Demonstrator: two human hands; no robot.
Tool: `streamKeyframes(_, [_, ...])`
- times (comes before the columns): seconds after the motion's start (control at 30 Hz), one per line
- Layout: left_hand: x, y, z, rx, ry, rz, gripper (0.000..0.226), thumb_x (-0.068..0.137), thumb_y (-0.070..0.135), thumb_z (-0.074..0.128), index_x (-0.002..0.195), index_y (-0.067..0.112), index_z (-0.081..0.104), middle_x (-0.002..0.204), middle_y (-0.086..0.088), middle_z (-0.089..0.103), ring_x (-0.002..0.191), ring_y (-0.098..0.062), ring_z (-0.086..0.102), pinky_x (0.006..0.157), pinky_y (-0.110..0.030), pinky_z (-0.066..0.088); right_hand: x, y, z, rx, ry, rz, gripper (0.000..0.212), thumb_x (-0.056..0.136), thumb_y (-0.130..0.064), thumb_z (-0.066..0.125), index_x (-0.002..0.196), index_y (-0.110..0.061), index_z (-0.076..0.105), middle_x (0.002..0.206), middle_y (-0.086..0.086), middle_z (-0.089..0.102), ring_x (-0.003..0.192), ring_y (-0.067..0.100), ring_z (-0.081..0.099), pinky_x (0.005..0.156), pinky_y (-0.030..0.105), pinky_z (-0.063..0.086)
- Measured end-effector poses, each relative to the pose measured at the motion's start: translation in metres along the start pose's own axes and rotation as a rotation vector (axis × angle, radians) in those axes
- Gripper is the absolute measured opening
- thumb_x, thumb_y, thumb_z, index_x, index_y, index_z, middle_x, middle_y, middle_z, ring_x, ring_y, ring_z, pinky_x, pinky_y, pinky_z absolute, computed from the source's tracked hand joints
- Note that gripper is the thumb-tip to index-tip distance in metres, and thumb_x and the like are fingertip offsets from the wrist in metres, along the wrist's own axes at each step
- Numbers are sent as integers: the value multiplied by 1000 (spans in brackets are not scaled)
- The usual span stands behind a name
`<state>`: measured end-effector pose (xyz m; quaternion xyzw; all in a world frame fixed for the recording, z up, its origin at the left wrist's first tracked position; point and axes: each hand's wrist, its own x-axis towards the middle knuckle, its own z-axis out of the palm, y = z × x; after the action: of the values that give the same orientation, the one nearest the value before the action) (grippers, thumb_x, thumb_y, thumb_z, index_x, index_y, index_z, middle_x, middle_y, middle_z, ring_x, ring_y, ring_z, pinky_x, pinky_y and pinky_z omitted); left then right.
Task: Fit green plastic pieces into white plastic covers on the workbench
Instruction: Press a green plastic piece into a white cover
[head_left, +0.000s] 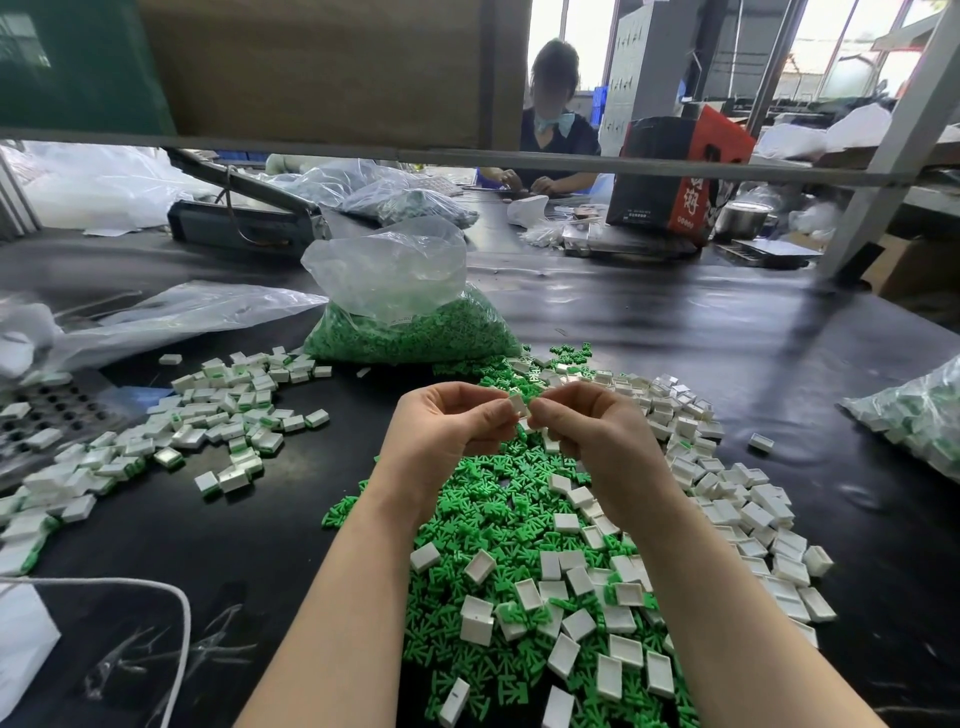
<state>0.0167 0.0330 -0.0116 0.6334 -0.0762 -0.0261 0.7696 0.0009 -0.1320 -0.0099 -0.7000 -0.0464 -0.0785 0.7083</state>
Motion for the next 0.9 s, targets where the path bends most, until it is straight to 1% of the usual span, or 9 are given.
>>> streamKeyframes(0.03, [1,-1,0,32,11,7,20,70,17,81,85,6,75,80,-16,74,69,-18,71,59,-21,55,0,0,0,-86,-1,-39,3,85,-5,70,84,-4,68,75,12,65,59,7,57,56,19,45])
streamKeyframes(0.1, [1,-2,0,93,32,25,13,75,11,80,85,3,75,76,-14,74,67,-17,70,58,-20,53,1,2,0,-230,4,-100,5,85,-6,70,86,-2,68,78,15,68,68,19,64,63,28,54])
streamKeyframes(0.17, [2,-3,0,142,50,43,10,78,8,78,85,3,74,74,-13,74,65,-16,69,58,-20,53,2,4,1,-335,4,-140,5,86,-8,70,86,-3,69,80,16,69,77,31,66,72,39,55])
streamKeyframes(0.23, [2,-4,0,164,64,58,9,79,6,77,86,2,74,72,-12,74,63,-15,68,57,-19,52,3,5,3,-390,3,-166,6,88,-10,69,85,-5,70,78,15,70,78,34,66,74,45,56])
streamKeyframes(0.33, [2,-4,0,172,68,70,8,79,6,77,86,2,74,70,-8,74,62,-12,68,56,-17,51,4,6,3,-429,3,-197,11,90,-15,68,82,-6,69,75,14,69,69,31,64,65,41,53])
streamKeyframes(0.47, [2,-3,0,163,34,63,8,78,9,79,84,5,75,72,-10,74,64,-12,68,58,-18,52,4,9,2,-440,-53,-160,18,94,-18,63,81,-5,65,72,14,67,53,10,48,52,27,41])
streamKeyframes(0.63, [4,-6,-3,246,-27,55,4,83,9,74,86,6,74,75,-9,73,66,-12,65,61,-19,52,3,11,-3,-430,-216,-62,24,100,-16,51,79,-8,60,62,0,57,62,21,44,62,38,36])
streamKeyframes(0.8, [2,-6,-6,488,-228,-21,17,98,20,55,88,11,64,67,3,63,58,-2,55,56,-12,41,4,10,-6,-382,-282,-63,22,99,-9,50,81,1,58,64,4,53,65,23,45,66,42,37])
streamKeyframes(0.9, [-1,-5,-3,494,-316,-34,23,102,16,46,82,11,57,67,2,55,53,1,50,54,-10,37,3,10,-7,-379,-323,-27,27,100,-9,48,74,-9,55,62,1,51,65,24,41,65,42,34])
